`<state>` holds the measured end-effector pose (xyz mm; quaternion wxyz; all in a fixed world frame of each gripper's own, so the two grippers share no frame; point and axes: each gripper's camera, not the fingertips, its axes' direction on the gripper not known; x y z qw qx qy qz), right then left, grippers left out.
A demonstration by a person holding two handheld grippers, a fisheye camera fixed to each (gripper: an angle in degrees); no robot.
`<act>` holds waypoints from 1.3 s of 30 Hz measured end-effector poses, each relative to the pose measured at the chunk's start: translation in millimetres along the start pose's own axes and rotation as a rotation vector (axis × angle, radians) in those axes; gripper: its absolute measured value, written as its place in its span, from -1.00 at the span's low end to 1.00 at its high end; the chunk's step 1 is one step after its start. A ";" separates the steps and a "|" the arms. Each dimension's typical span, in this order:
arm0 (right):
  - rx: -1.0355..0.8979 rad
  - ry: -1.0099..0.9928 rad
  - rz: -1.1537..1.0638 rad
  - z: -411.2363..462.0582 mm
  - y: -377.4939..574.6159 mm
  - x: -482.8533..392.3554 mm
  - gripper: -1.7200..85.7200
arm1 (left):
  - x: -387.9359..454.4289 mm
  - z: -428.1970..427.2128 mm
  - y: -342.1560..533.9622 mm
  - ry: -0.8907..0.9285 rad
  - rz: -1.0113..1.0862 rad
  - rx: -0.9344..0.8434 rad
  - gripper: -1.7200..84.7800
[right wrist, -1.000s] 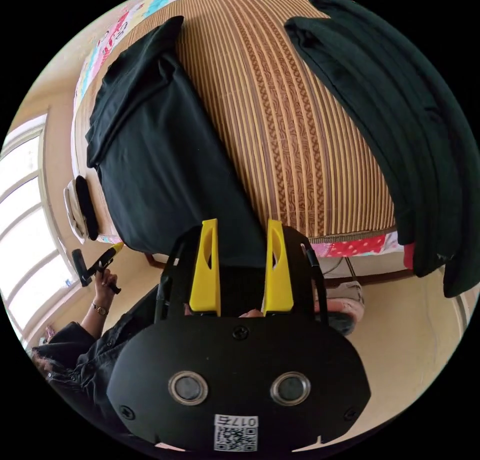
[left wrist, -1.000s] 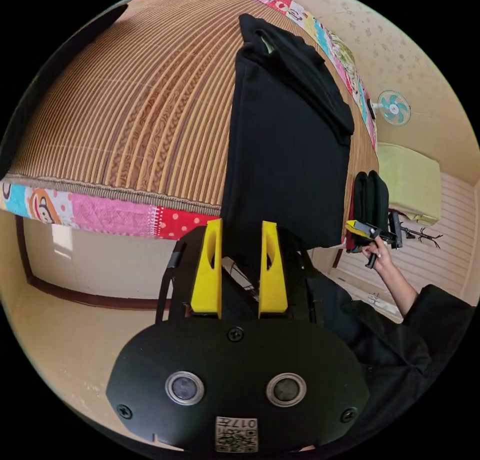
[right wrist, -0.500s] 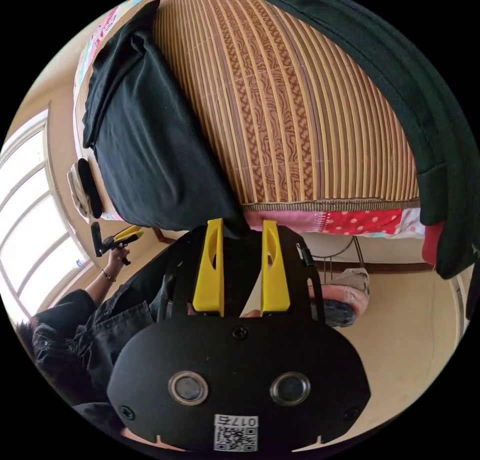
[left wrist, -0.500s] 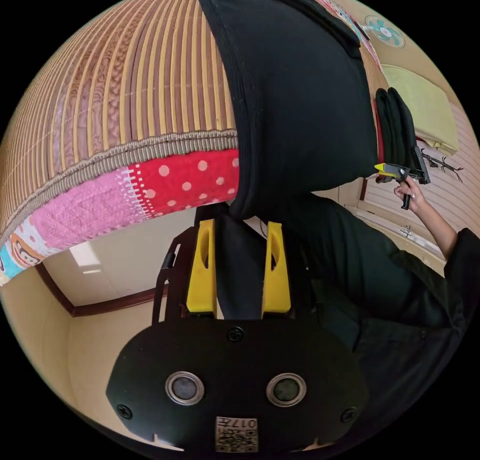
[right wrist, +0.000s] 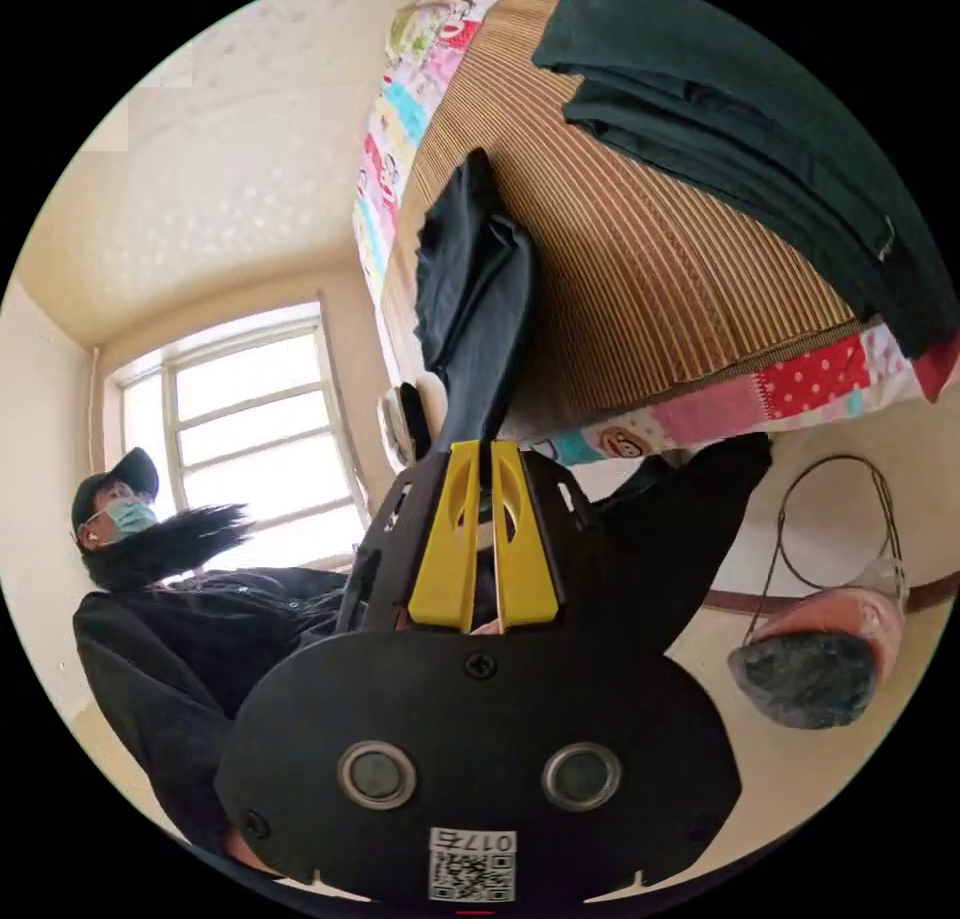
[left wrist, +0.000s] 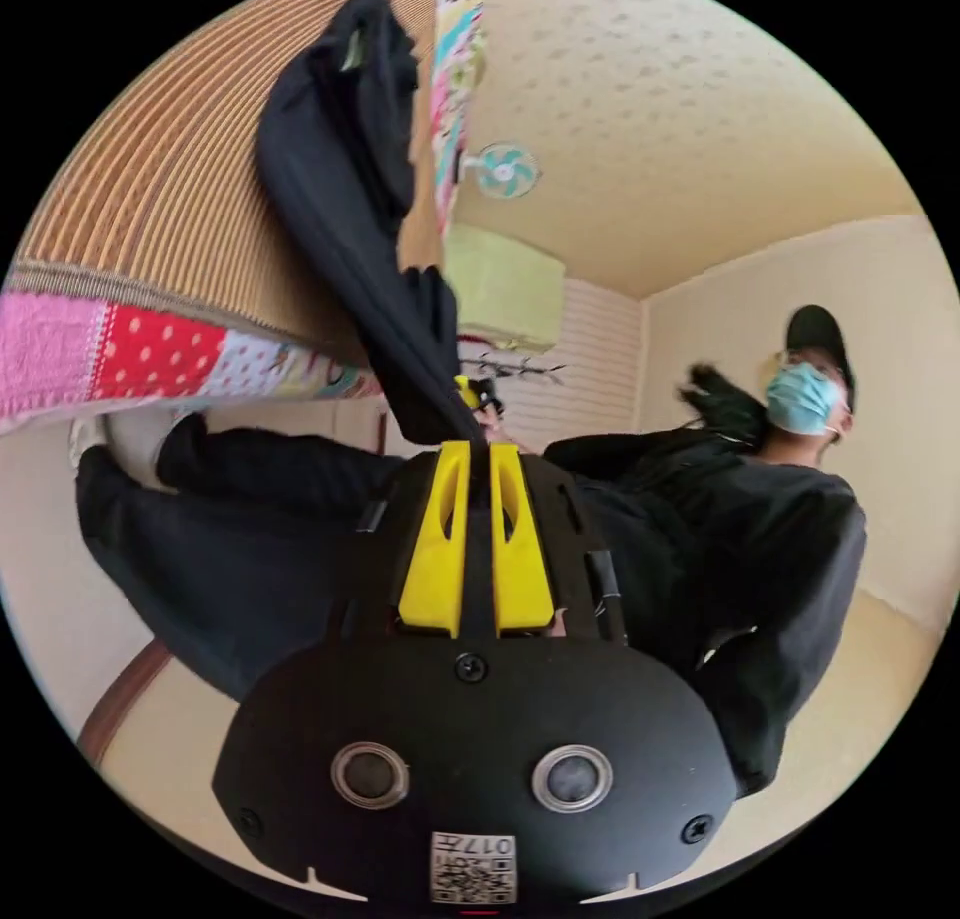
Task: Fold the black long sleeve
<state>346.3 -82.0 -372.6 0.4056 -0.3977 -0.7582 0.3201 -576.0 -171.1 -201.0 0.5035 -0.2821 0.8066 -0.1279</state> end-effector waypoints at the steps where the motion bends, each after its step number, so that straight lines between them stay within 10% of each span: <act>1: 0.075 -0.087 -0.042 -9.4 4.2 -16.7 -0.90 | 29.6 -6.0 -14.0 0.033 0.074 0.061 -0.86; 9: 0.193 -0.198 -0.209 62.1 -180.5 -108.9 -0.90 | 71.9 -21.6 -254.5 -0.136 0.108 0.429 -0.84; 16: 0.074 0.706 -0.180 195.8 -287.3 -137.1 -0.90 | 8.1 -24.6 -309.9 -0.574 -0.195 0.707 -0.78; 28: 0.013 0.763 -0.197 216.1 -263.6 -62.5 -0.76 | -40.7 51.9 -281.7 -0.969 -0.249 0.669 -0.59; 36: -0.152 0.733 -0.091 203.0 -313.0 -4.6 -0.76 | -90.7 84.4 -387.9 -1.143 -0.341 0.287 -0.81; 39: -0.177 0.690 -0.188 201.6 -318.2 -14.8 -0.86 | -66.3 68.6 -363.5 -0.941 -0.198 0.386 -0.87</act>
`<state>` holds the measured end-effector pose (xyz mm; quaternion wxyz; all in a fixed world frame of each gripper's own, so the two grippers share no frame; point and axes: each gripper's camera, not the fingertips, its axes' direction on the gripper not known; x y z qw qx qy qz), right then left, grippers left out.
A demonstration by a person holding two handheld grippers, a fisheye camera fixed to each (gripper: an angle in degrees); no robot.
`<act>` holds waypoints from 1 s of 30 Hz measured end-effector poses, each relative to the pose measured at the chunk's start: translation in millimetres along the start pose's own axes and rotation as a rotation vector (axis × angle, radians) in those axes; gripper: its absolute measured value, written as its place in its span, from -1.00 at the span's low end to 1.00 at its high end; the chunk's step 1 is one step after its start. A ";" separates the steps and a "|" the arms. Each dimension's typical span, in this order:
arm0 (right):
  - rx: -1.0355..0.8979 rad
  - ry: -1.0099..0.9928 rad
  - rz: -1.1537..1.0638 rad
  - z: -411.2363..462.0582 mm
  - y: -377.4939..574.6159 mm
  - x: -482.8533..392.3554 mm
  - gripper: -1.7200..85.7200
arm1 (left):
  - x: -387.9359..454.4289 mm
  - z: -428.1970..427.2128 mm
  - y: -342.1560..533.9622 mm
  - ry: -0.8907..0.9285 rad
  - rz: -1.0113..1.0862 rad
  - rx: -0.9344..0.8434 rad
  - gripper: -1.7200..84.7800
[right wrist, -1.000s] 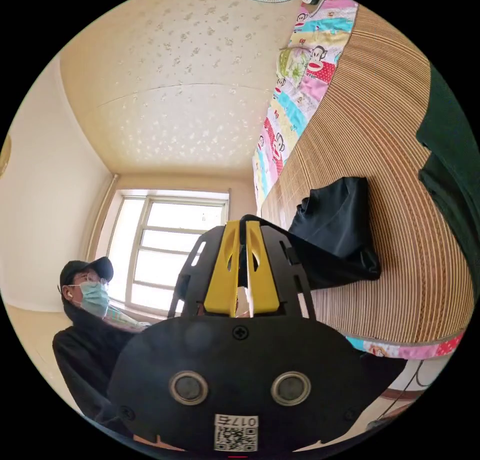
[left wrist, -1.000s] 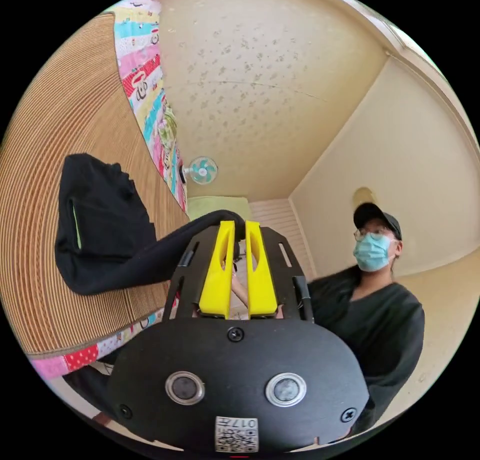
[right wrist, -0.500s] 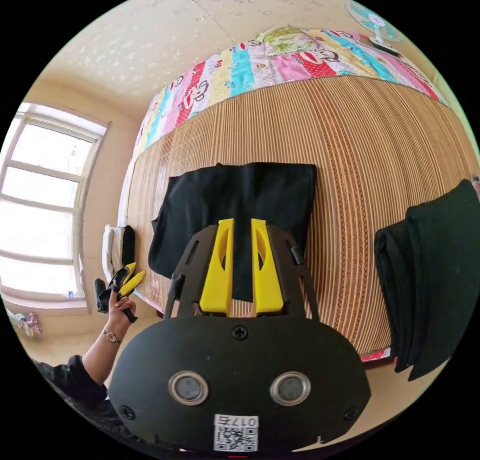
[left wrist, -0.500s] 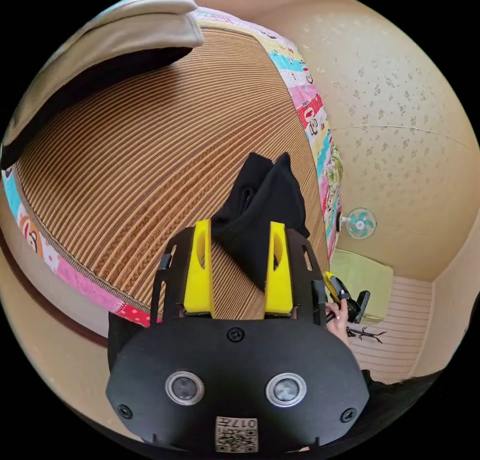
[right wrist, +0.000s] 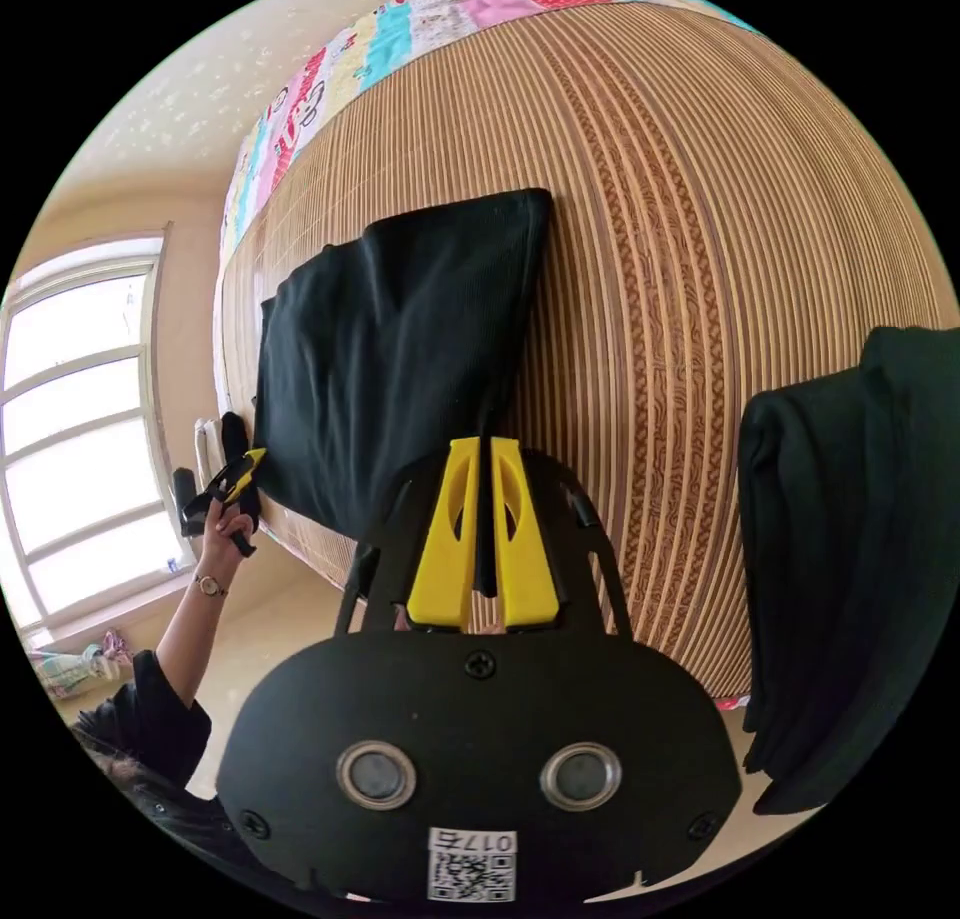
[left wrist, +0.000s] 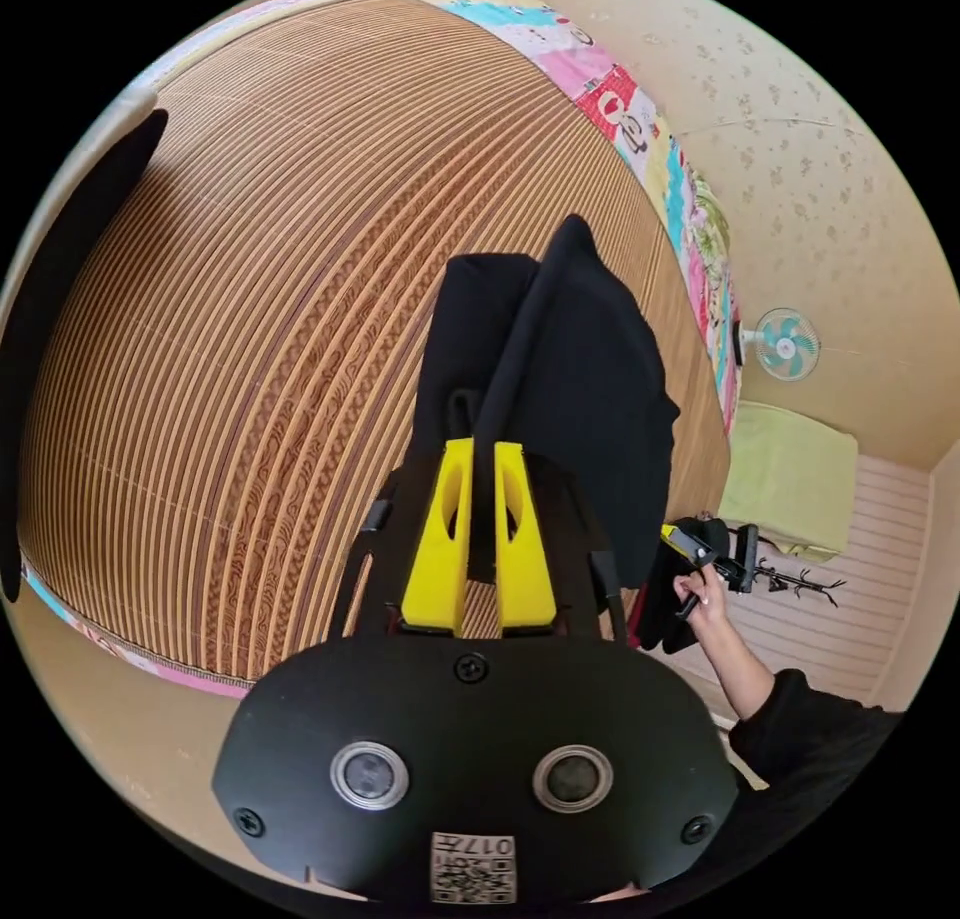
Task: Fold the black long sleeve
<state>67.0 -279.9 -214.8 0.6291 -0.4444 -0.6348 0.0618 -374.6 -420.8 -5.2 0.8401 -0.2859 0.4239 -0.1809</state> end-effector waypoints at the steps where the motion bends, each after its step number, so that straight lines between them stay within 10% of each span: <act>1: 0.051 -0.015 -0.026 -14.3 1.5 -4.7 -0.88 | -1.5 -14.1 14.6 0.080 0.018 0.036 -0.88; 16: 0.194 0.110 -0.241 -38.7 -16.6 -44.0 -0.94 | -103.1 22.6 172.0 0.252 -0.467 0.233 -0.61; 20: -0.064 0.104 -0.420 24.7 -33.4 -84.2 -0.95 | -103.9 30.6 173.2 0.320 -0.561 0.356 -0.71; 30: 0.004 0.080 -0.173 -71.3 13.2 48.5 -0.95 | 209.3 99.3 172.9 0.256 0.489 -0.088 -0.81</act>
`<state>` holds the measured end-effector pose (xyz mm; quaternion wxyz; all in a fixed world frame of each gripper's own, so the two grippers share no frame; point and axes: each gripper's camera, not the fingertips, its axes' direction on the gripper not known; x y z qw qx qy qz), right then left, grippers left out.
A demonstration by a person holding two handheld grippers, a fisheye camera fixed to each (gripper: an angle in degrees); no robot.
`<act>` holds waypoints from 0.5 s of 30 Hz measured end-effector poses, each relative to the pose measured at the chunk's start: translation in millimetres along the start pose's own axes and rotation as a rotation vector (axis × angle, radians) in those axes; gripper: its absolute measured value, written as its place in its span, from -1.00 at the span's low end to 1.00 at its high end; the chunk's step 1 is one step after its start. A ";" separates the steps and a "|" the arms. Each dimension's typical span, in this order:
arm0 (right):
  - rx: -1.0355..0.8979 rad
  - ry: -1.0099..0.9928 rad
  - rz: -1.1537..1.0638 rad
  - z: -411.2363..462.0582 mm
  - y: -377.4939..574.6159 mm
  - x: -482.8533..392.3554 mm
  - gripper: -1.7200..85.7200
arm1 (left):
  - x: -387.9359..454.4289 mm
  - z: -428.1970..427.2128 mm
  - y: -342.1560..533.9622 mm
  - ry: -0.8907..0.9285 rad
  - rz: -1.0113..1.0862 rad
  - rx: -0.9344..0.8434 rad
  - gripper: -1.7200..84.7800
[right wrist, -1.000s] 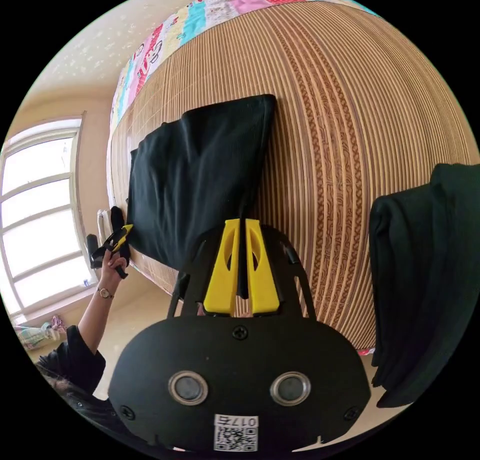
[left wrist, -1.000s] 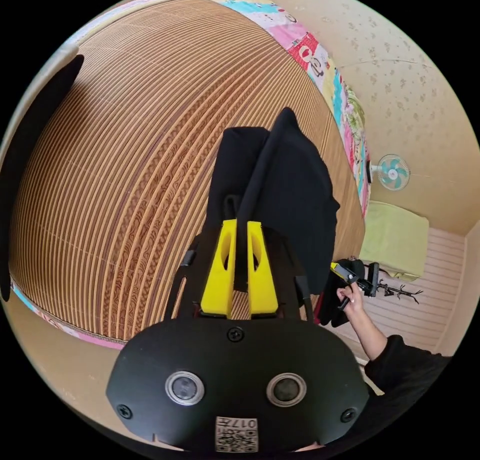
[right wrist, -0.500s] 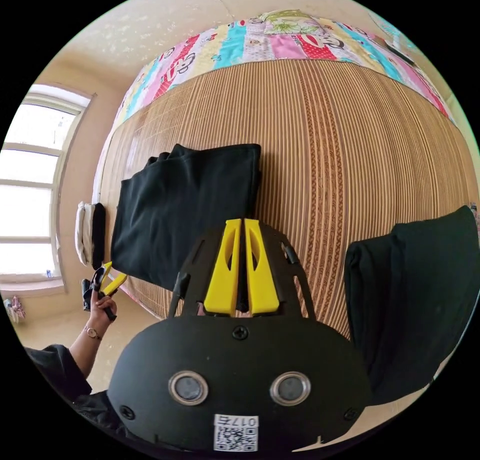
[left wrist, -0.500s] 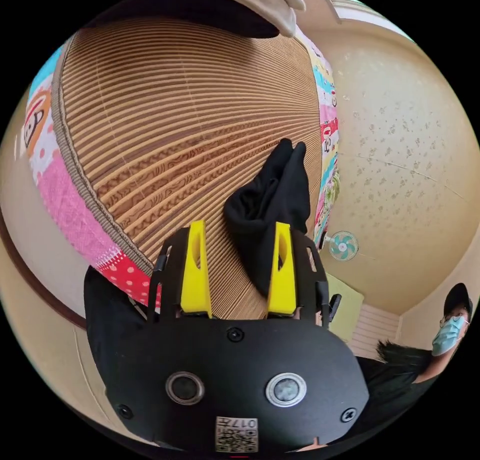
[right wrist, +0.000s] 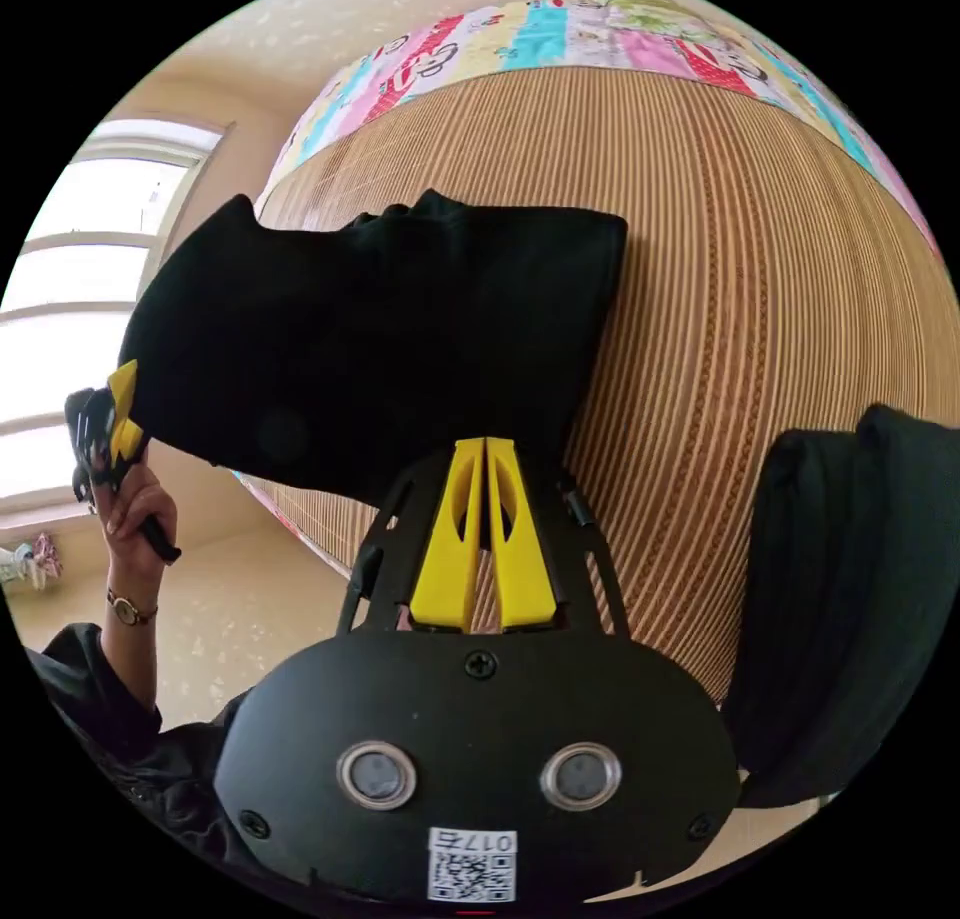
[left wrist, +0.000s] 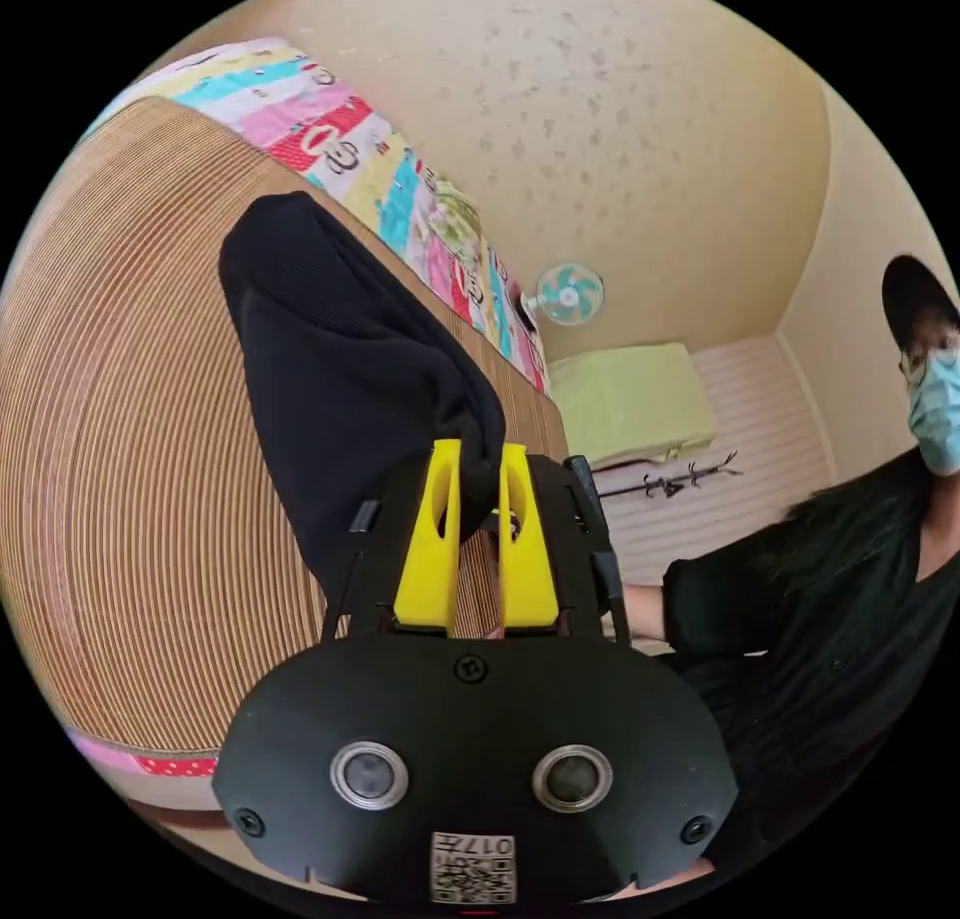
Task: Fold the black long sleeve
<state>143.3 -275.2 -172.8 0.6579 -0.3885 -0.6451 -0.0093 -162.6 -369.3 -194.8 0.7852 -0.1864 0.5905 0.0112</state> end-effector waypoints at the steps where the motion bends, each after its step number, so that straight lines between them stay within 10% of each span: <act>1: 0.006 -0.011 0.064 -15.0 15.3 29.8 -0.94 | 23.3 37.2 3.6 -0.007 0.045 -0.073 -0.81; 6: -0.017 -0.107 0.235 -53.7 57.7 135.8 -0.90 | 53.2 130.6 46.3 0.122 0.057 -0.224 -0.72; 15: -0.026 -0.674 0.389 -49.4 91.3 237.1 -0.62 | -70.4 86.8 125.2 -0.296 -0.424 -0.064 -0.54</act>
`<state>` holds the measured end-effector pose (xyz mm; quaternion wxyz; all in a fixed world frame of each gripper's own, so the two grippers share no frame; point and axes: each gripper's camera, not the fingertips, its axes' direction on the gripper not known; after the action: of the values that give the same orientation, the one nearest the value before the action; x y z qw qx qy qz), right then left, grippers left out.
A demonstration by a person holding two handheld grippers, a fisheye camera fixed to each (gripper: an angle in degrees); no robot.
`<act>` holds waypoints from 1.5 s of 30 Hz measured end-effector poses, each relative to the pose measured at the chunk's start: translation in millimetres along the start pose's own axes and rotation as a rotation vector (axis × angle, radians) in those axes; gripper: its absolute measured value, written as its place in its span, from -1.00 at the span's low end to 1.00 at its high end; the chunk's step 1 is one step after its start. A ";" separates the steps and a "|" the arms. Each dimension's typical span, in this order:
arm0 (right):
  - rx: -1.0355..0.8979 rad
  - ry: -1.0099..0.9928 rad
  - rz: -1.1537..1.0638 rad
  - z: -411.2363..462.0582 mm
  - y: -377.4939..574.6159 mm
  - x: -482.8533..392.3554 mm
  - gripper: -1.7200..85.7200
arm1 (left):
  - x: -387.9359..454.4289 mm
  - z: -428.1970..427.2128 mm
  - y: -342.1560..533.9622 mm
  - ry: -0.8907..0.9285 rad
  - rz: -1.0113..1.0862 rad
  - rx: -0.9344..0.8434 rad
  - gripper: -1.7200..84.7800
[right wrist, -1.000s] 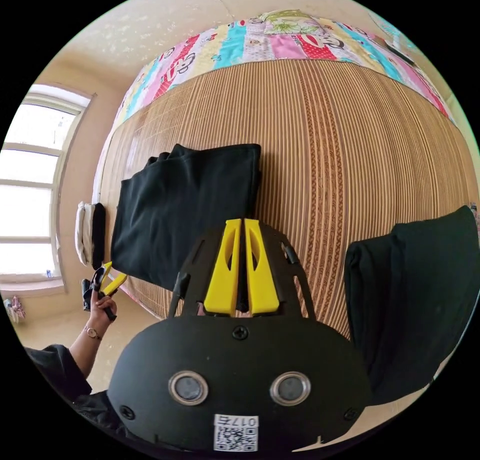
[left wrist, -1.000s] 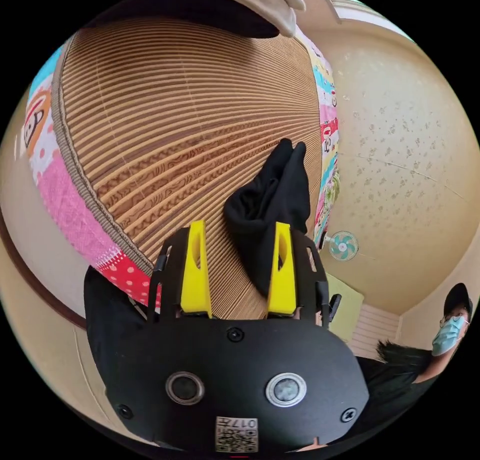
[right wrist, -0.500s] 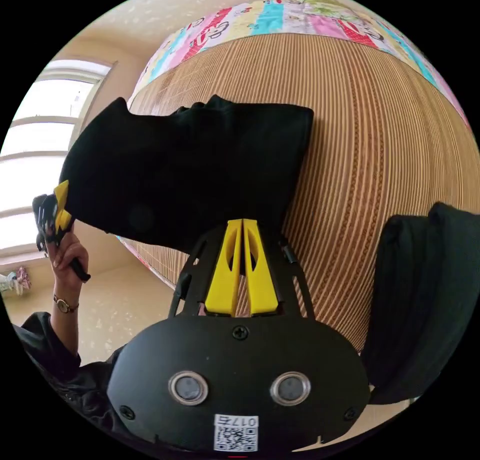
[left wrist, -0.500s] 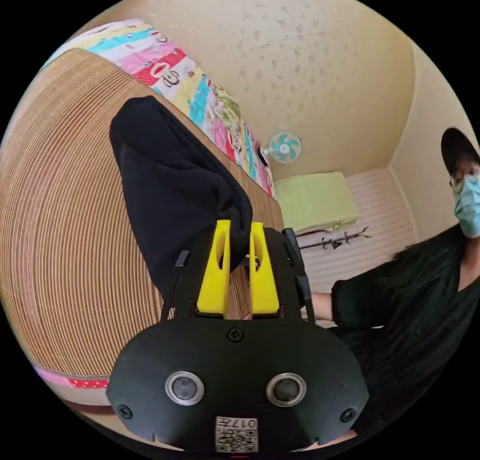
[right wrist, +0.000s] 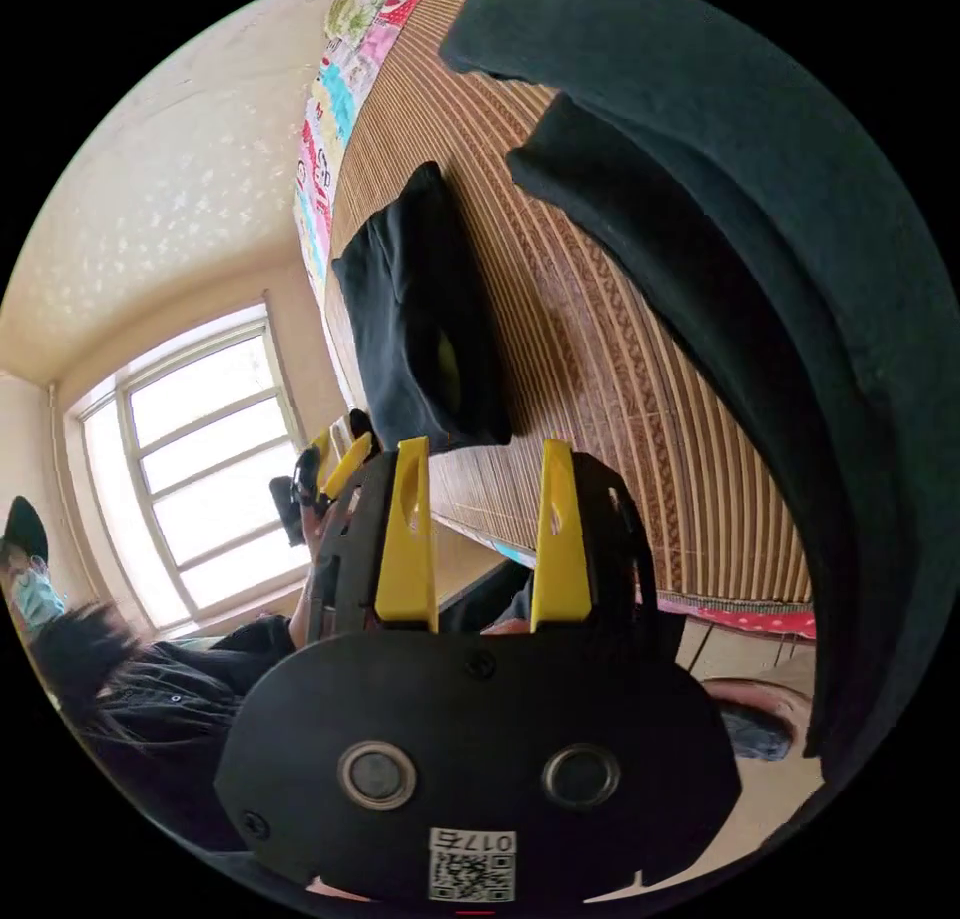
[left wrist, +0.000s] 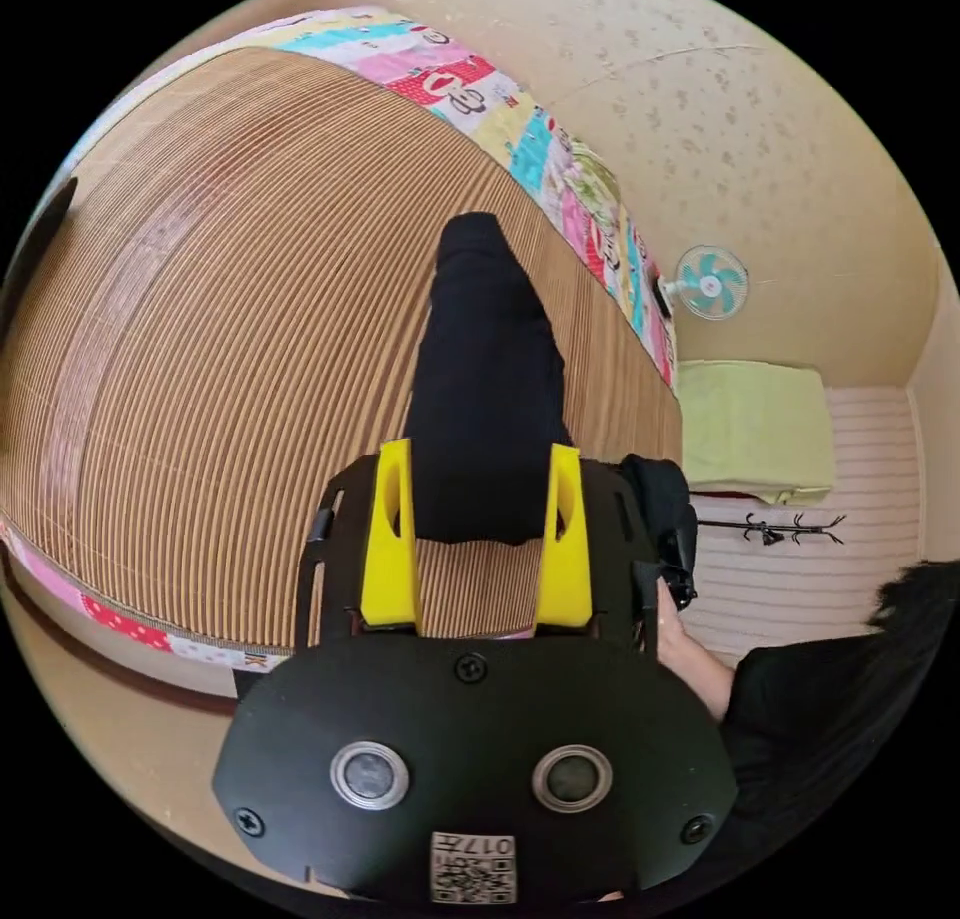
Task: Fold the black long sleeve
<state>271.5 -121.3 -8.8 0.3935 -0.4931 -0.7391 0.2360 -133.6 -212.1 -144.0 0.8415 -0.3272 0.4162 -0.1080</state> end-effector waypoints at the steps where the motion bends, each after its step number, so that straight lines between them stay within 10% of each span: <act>1: 0.006 -0.071 0.032 -1.6 3.4 8.6 -0.59 | -12.1 27.7 -3.3 0.008 -0.019 -0.095 -0.54; 14: 0.210 -0.759 0.359 59.5 36.3 66.8 -0.46 | -18.9 55.5 82.8 0.471 -0.053 -0.385 -0.81; 24: 0.116 -0.890 0.067 199.0 86.6 -142.7 -0.66 | -93.8 -217.8 45.4 0.542 0.272 -0.086 -0.81; 34: -0.034 -0.804 -0.095 459.2 141.3 -344.2 -0.67 | -279.1 -451.8 78.4 0.216 0.142 0.358 -0.72; 42: -0.194 -0.314 0.375 652.9 173.9 -201.6 -0.67 | -408.7 -359.2 266.2 -0.079 -0.313 0.464 -0.68; 45: -0.326 -0.378 0.169 656.0 171.6 -194.4 -0.67 | -424.9 -303.2 306.2 -0.131 -0.346 0.369 -0.68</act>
<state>-129.9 -204.4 -582.9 0.1429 -0.5570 -0.7840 0.2338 -662.9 74.7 -205.7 0.8811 -0.2407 0.2720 -0.3028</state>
